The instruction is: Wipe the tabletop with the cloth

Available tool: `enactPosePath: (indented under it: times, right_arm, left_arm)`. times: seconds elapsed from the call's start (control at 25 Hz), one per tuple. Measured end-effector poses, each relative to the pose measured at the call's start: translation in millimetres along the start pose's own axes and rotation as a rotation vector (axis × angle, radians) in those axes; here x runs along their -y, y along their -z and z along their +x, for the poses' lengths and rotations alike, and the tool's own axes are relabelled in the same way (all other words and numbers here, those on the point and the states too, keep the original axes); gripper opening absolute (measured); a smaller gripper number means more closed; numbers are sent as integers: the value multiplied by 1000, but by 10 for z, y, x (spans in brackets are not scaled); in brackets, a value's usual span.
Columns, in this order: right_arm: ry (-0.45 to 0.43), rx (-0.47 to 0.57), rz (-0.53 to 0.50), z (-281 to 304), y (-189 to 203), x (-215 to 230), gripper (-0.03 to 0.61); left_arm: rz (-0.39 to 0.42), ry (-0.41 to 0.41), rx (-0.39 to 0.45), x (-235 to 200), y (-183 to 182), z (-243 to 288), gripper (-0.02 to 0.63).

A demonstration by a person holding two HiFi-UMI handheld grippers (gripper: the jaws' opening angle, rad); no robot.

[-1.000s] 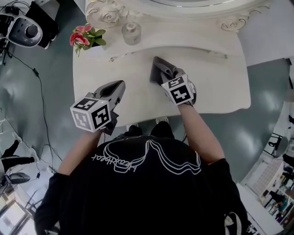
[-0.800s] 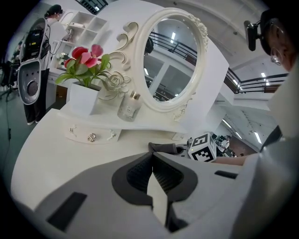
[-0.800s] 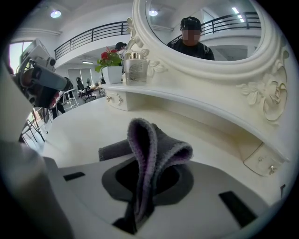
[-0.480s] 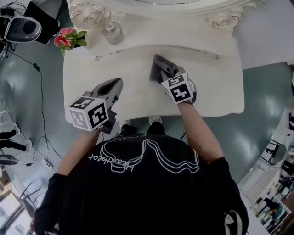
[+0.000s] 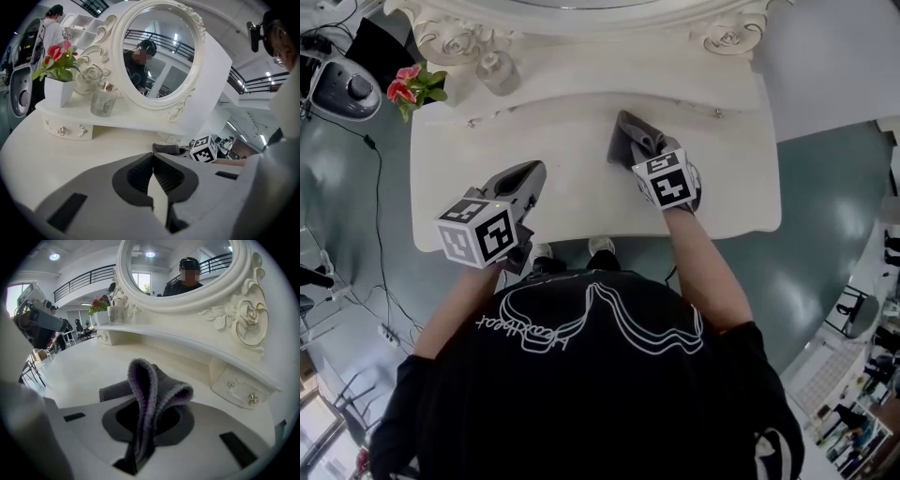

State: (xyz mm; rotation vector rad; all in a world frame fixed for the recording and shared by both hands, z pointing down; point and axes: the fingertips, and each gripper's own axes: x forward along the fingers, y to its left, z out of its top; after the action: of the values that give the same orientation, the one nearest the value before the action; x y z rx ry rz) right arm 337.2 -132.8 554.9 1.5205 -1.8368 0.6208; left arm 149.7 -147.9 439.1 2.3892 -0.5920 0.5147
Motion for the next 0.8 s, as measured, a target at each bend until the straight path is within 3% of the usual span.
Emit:
enactPosePath:
  times: [0.8]
  right_arm:
    - [140, -23, 89, -578, 769, 1319, 52]
  left_arm:
    - [-13, 13, 25, 702, 157, 516, 5]
